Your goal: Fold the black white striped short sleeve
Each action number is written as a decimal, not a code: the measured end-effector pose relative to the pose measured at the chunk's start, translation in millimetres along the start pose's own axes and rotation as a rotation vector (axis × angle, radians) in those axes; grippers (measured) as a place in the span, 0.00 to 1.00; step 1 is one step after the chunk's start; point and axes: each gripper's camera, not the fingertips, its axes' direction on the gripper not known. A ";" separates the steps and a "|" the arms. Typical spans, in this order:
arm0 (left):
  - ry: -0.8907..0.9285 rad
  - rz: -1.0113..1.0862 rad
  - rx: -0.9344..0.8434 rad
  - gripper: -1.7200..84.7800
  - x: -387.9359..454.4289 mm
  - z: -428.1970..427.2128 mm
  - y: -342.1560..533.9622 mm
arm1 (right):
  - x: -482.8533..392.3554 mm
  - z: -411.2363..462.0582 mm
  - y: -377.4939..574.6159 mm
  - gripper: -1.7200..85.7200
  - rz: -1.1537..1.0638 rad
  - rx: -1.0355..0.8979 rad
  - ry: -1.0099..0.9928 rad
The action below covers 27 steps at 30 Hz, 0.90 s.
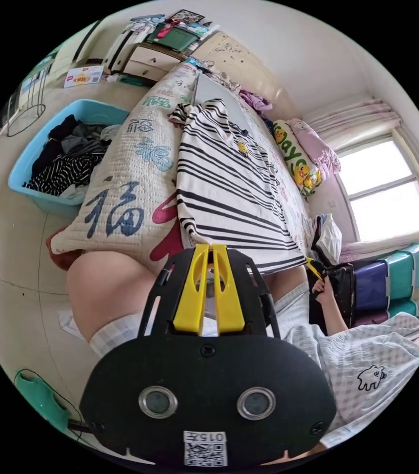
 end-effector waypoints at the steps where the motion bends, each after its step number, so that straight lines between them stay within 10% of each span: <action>1: 0.001 -0.008 0.004 0.01 -2.5 -1.0 0.7 | -7.2 -2.1 0.3 0.02 0.000 -0.010 0.017; 27: 0.072 -0.191 -0.089 0.01 -63.9 15.5 -22.1 | -172.9 -89.9 -39.9 0.02 -0.077 -0.096 0.251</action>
